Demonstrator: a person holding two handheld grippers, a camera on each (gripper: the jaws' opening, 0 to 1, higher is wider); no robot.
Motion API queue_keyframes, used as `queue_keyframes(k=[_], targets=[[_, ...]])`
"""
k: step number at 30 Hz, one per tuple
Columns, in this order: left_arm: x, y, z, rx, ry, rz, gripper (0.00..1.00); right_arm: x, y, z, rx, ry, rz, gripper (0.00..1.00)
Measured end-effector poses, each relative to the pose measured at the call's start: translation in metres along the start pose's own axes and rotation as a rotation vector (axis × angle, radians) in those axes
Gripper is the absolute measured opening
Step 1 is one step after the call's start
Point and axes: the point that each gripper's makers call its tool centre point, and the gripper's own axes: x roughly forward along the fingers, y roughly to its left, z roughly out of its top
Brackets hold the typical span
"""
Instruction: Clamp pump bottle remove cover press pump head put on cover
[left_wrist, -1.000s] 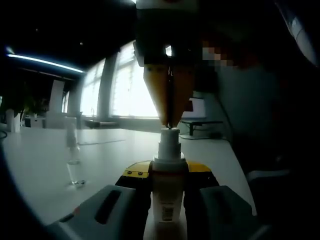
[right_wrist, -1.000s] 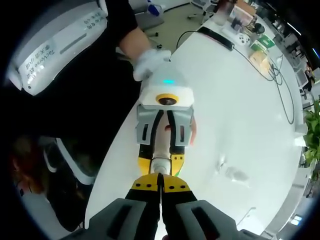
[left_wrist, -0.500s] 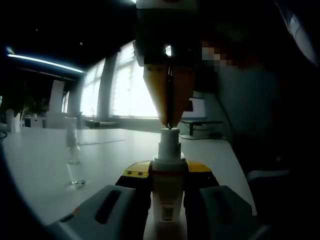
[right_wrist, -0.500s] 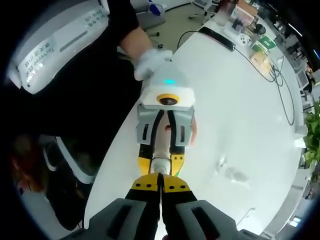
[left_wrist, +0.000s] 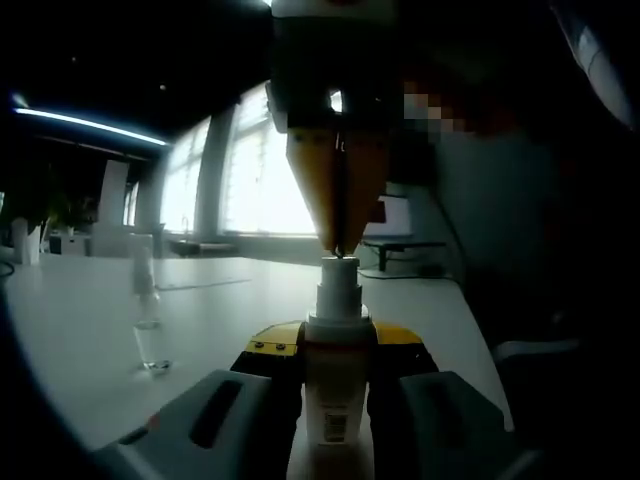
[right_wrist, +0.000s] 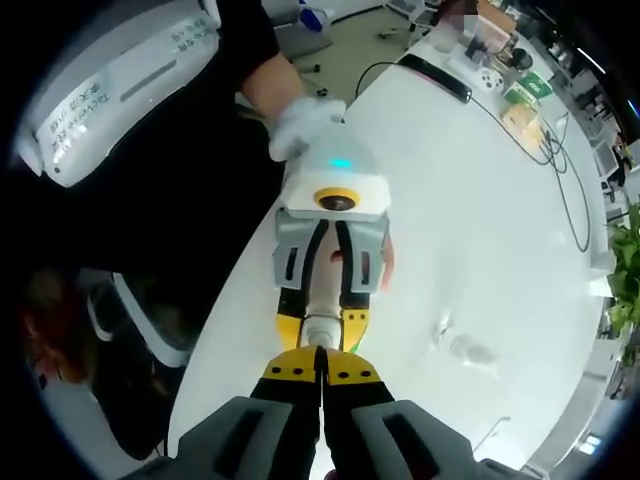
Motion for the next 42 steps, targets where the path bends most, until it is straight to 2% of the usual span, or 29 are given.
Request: queue_keyframes(k=[30, 36, 42], targets=[[-0.0001, -0.0003, -0.0001, 0.003, 0.000, -0.001, 0.15, 0.0028, 0.0003, -0.0002, 0.009, 0.003, 0.006, 0.00], [-0.0002, -0.0001, -0.0003, 0.002, 0.000, -0.001, 0.15, 0.0057, 0.0007, 0.0007, -0.025, 0.018, 0.005, 0.00], [0.0000, -0.0001, -0.0004, 0.002, 0.000, 0.000, 0.15, 0.0033, 0.0001, -0.0004, -0.018, 0.010, 0.000, 0.00]])
